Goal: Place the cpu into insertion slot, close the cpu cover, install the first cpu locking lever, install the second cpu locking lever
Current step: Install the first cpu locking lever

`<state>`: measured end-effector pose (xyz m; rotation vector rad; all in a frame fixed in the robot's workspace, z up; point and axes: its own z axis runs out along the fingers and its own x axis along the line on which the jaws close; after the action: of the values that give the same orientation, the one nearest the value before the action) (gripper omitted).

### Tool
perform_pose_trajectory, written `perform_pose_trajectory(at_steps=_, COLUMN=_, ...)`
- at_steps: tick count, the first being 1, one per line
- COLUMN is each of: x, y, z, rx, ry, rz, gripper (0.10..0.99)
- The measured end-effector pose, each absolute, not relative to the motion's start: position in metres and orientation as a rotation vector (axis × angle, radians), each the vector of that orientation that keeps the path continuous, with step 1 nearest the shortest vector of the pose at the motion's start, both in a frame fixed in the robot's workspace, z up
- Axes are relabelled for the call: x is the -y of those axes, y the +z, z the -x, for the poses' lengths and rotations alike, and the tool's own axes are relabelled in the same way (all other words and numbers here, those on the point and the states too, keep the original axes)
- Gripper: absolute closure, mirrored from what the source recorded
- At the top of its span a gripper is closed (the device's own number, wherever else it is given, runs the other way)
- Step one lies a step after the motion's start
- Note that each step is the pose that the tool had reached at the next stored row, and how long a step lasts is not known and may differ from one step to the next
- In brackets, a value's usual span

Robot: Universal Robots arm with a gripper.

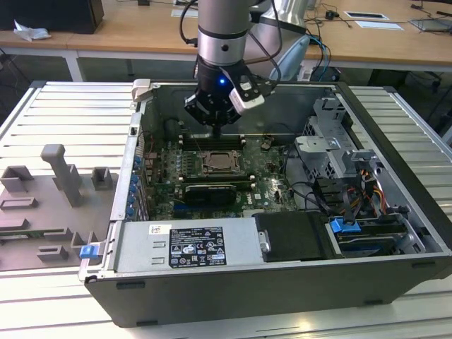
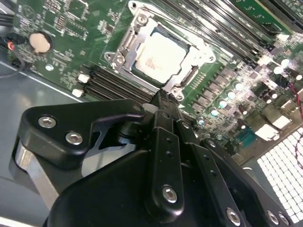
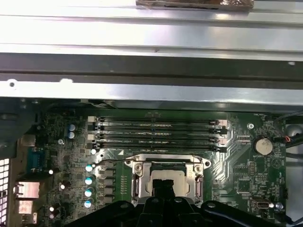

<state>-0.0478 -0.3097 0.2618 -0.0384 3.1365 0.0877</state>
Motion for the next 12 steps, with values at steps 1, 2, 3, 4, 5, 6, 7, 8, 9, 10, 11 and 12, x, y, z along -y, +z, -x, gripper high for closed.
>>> perform_pose_trajectory(at_steps=1, x=0.310, y=0.262, z=0.051, rx=-3.136, ry=0.088, rz=0.039, gripper=0.980)
perform_pose_trajectory(at_steps=2, x=0.310, y=0.262, z=0.055, rx=-3.136, ry=0.088, rz=0.039, gripper=0.980)
perform_pose_trajectory(at_steps=3, x=0.310, y=0.261, z=0.058, rx=-3.136, ry=0.088, rz=0.038, gripper=0.980)
perform_pose_trajectory(at_steps=4, x=0.310, y=0.261, z=0.068, rx=-3.136, ry=0.088, rz=0.038, gripper=0.980)
perform_pose_trajectory(at_steps=5, x=0.310, y=0.261, z=0.071, rx=-3.136, ry=0.088, rz=0.038, gripper=0.980)
perform_pose_trajectory(at_steps=6, x=0.310, y=0.261, z=0.075, rx=-3.136, ry=0.088, rz=0.039, gripper=0.980)
perform_pose_trajectory(at_steps=7, x=0.310, y=0.261, z=0.079, rx=-3.136, ry=0.088, rz=0.038, gripper=0.980)
perform_pose_trajectory(at_steps=8, x=0.310, y=0.261, z=0.082, rx=-3.136, ry=0.088, rz=0.038, gripper=0.980)
perform_pose_trajectory(at_steps=9, x=0.310, y=0.260, z=0.087, rx=-3.136, ry=0.088, rz=0.039, gripper=0.980)
perform_pose_trajectory(at_steps=10, x=0.310, y=0.260, z=0.093, rx=-3.136, ry=0.088, rz=0.038, gripper=0.980)
perform_pose_trajectory(at_steps=11, x=0.310, y=0.260, z=0.097, rx=-3.136, ry=0.088, rz=0.039, gripper=0.980)
perform_pose_trajectory(at_steps=12, x=0.310, y=0.260, z=0.100, rx=-3.136, ry=0.088, rz=0.038, gripper=0.980)
